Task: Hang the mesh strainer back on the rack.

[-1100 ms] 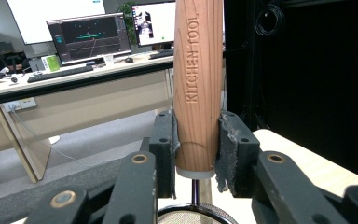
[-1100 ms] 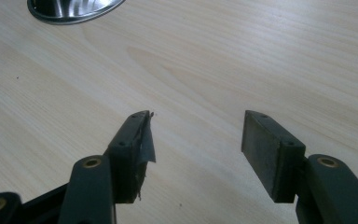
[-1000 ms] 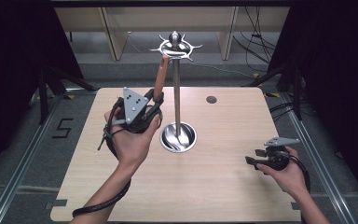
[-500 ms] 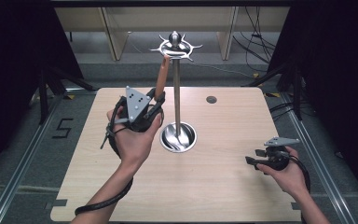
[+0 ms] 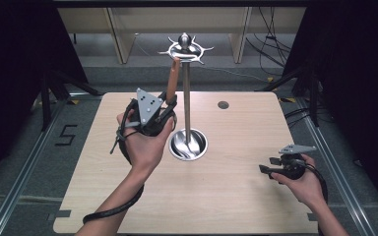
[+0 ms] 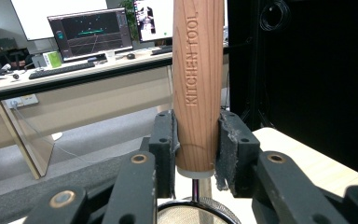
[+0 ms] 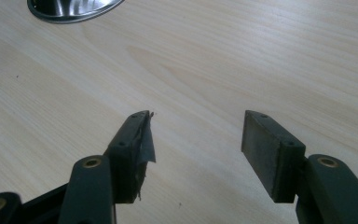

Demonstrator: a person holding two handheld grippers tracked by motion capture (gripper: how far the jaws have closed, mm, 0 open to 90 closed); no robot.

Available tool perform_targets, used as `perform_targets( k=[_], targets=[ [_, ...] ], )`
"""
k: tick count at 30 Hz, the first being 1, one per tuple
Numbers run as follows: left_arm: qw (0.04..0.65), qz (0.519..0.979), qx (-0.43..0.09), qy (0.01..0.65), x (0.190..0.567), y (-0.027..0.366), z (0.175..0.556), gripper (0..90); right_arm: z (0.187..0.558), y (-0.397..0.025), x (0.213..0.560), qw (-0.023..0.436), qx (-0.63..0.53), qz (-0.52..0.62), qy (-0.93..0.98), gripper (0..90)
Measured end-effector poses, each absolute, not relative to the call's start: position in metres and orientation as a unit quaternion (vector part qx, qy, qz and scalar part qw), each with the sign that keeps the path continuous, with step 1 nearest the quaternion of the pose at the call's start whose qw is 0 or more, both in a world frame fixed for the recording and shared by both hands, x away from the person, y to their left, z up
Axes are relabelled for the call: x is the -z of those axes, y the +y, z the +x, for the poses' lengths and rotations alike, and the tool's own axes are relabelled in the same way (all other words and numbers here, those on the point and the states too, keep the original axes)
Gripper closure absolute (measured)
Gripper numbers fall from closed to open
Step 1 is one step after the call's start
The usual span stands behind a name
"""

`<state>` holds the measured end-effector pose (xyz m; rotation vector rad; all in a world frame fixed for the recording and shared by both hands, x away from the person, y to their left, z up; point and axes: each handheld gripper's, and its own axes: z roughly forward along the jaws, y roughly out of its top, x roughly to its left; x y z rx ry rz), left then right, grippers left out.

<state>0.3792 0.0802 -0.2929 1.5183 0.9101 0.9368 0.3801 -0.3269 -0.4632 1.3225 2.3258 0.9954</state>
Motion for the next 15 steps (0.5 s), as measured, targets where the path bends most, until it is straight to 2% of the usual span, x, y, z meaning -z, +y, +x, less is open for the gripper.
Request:
perform_targets(
  k=[15],
  targets=[
    [0.529, 0.642, -0.4, 0.385, 0.2928, 0.0738, 0.3855, 67.7, 0.3801, -0.3271, 0.4632, 0.143, -0.346, 0.458, 0.806, 43.1]
  ],
)
